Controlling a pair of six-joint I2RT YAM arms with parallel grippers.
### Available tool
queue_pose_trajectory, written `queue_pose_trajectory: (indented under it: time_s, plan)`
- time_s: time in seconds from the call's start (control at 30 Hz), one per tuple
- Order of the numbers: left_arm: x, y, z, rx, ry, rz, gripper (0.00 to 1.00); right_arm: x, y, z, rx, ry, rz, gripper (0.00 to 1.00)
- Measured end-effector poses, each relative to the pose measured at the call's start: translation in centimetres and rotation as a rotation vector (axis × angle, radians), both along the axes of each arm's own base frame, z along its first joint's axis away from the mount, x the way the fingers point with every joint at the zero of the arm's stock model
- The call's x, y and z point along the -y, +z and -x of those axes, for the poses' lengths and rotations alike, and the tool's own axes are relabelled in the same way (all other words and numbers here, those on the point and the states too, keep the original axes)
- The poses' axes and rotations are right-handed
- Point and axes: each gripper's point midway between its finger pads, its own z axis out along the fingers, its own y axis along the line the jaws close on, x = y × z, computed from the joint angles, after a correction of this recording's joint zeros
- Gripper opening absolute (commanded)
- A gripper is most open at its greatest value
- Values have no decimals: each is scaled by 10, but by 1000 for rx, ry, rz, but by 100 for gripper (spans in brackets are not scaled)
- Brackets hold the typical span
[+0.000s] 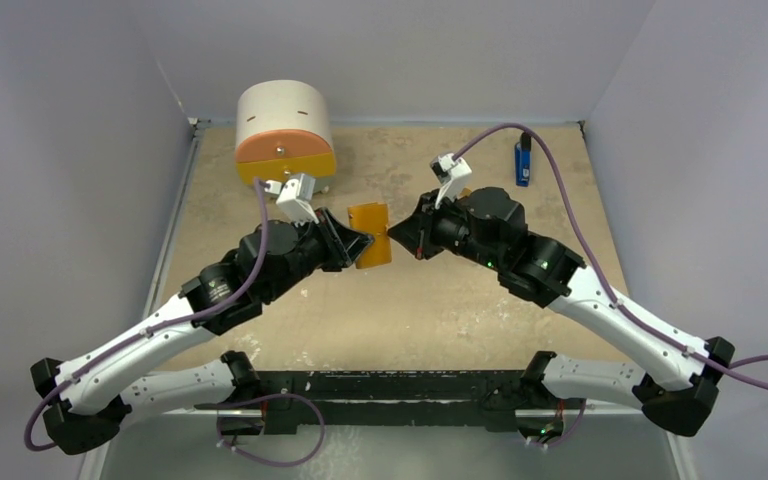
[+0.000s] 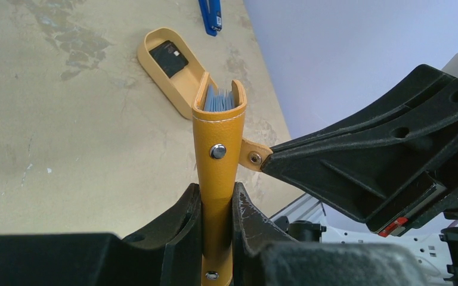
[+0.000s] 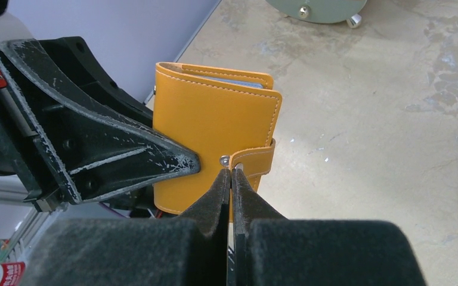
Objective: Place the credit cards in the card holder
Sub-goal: Close the card holder.
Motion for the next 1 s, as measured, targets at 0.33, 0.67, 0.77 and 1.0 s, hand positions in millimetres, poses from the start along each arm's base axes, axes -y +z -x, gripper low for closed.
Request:
queue_pose_trajectory:
  time_s: [0.33,0.67,0.77,1.0]
  plan:
    - [0,-10,-1,-12,0,-42,0,-7,-16,1,-27,22,-3,0]
    - [1,-10,-1,-8,-8,-48,0,-10,-18,4,-37,44,-7,0]
    - [1,-11,-1,-9,-8,-51,0,-11,-19,4,-39,44,-5,0]
    - [1,-12,-1,-9,-6,-52,0,-11,-19,4,-40,44,-3,0]
